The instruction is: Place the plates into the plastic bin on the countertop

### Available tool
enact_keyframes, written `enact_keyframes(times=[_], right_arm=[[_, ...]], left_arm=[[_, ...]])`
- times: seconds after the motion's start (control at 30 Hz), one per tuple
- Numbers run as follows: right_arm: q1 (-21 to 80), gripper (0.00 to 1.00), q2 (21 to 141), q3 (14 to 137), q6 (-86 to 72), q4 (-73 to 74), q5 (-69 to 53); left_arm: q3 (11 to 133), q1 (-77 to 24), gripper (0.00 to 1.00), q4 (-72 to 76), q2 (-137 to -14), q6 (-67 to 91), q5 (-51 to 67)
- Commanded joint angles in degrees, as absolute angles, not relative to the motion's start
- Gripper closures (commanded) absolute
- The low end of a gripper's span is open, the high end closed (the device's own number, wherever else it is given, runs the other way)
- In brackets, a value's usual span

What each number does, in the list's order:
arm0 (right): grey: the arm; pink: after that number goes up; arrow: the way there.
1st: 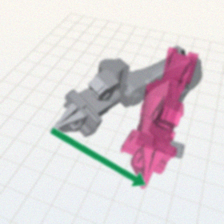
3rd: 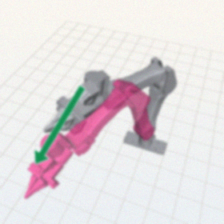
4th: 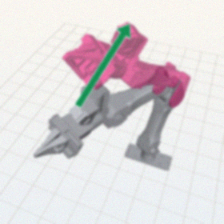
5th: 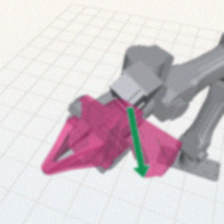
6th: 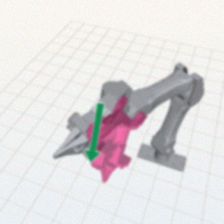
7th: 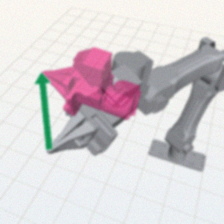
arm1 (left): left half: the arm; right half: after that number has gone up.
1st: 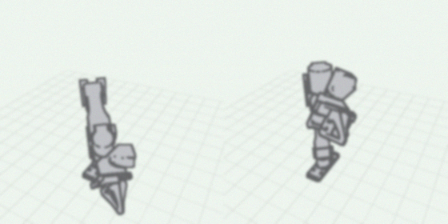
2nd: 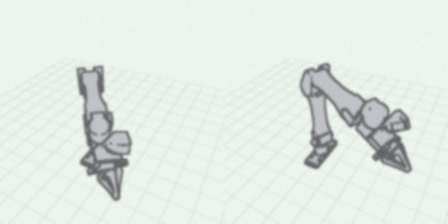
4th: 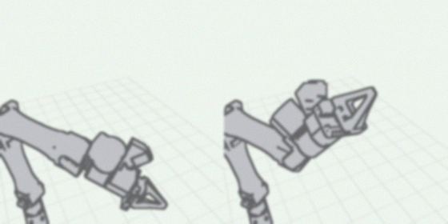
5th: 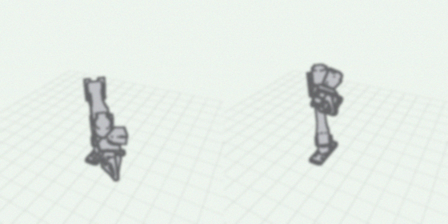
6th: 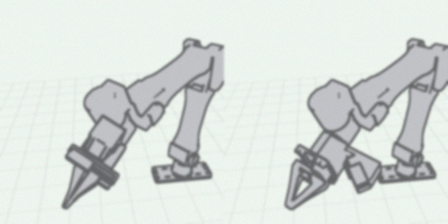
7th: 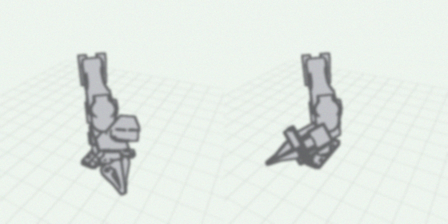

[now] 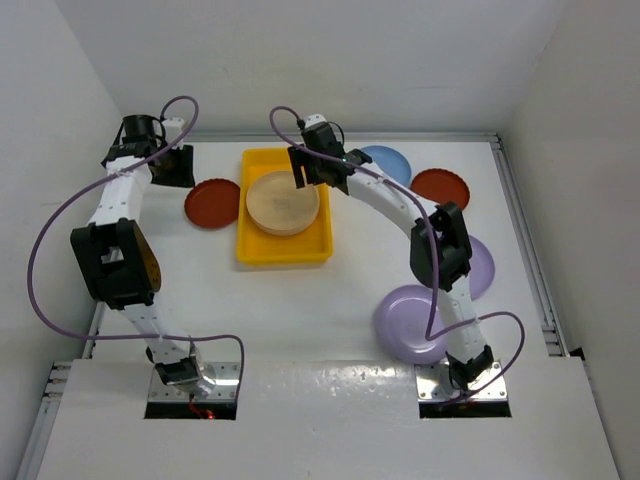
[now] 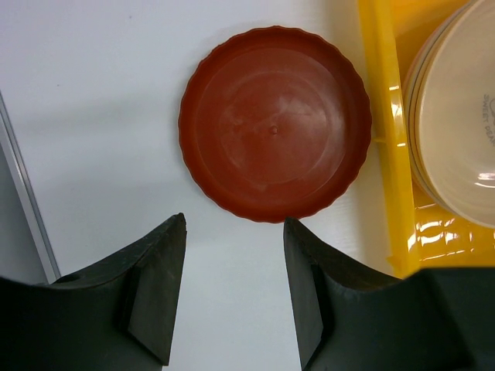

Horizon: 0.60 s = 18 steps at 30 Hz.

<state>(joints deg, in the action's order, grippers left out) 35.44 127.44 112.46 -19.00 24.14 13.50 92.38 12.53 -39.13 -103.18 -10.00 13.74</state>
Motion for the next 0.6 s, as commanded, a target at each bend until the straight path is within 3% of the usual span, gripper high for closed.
enact_keyframes(times=[0.0,0.1,0.2,0.33,0.37,0.57], right_arm=[[35.77,0.28,124.28,111.97,-14.86,21.71,18.54],[35.16,0.24,121.39,112.86,-15.64,24.51,22.05],[31.40,0.18,114.12,106.02,-16.61,27.76,20.68],[20.87,0.12,100.04,91.79,-25.18,35.58,13.11],[18.92,0.11,98.02,82.80,-26.62,39.25,11.53],[-4.11,0.15,76.67,52.25,-37.17,36.75,6.85]], left_arm=[[94.57,13.10,0.44,-37.97,-103.54,-10.28,14.41],[94.57,13.10,0.44,-37.97,-103.54,-10.28,14.41],[94.57,13.10,0.44,-38.50,-103.01,-10.89,14.41],[93.96,13.10,0.44,-38.50,-103.01,-10.90,13.89],[93.96,13.10,0.44,-38.50,-103.01,-10.90,13.89],[95.18,12.05,0.44,-38.50,-105.64,-10.37,14.41]])
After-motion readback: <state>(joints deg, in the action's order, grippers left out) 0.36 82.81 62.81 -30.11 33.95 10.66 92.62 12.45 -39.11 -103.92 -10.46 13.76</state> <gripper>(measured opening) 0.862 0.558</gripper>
